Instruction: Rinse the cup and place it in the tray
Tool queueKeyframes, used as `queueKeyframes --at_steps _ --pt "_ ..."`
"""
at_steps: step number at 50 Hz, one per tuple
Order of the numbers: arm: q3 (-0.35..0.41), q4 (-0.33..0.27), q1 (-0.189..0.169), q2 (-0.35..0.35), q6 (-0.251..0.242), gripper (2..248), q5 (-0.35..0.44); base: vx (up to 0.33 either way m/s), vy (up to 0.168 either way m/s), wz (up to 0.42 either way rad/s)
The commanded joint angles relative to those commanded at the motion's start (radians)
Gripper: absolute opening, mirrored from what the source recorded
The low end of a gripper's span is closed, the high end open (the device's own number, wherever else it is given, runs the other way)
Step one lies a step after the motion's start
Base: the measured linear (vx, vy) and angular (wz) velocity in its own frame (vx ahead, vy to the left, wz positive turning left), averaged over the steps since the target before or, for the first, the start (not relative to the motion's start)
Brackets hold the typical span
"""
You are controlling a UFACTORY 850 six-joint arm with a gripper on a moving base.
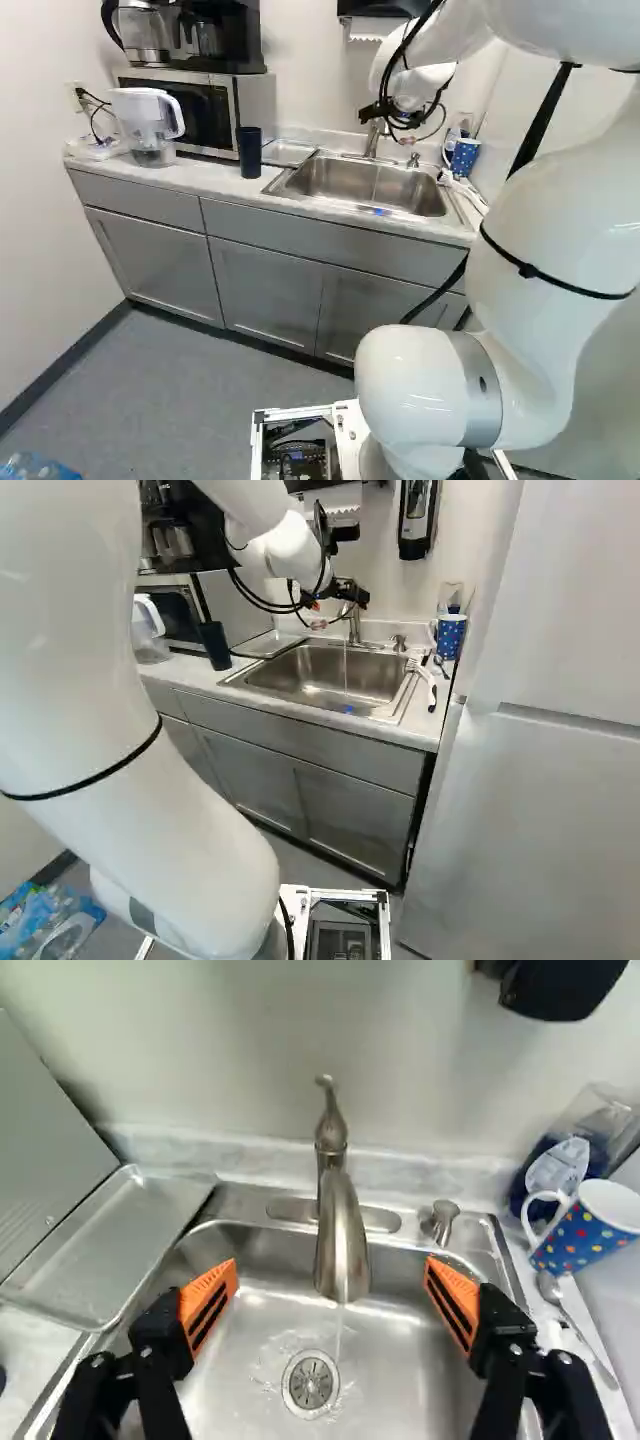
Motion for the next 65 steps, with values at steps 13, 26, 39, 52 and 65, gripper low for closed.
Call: queueKeyframes --at_steps 13,26,39,52,65 --pt "0.021 0.000 -0.003 0.021 0.000 247 -0.138 0.000 0.000 0.000" --pt "0.021 0.000 -0.003 0.021 0.000 247 -0.273 0.000 0.000 0.000" --pt "0.021 0.000 -0.003 0.021 0.000 247 -0.339 0.000 0.000 0.000" --pt "0.024 0.000 0.009 0.024 0.000 247 -0.339 0.000 0.000 0.000" --pt "0.029 0.000 0.050 0.029 0.000 247 -0.339 0.000 0.000 0.000"
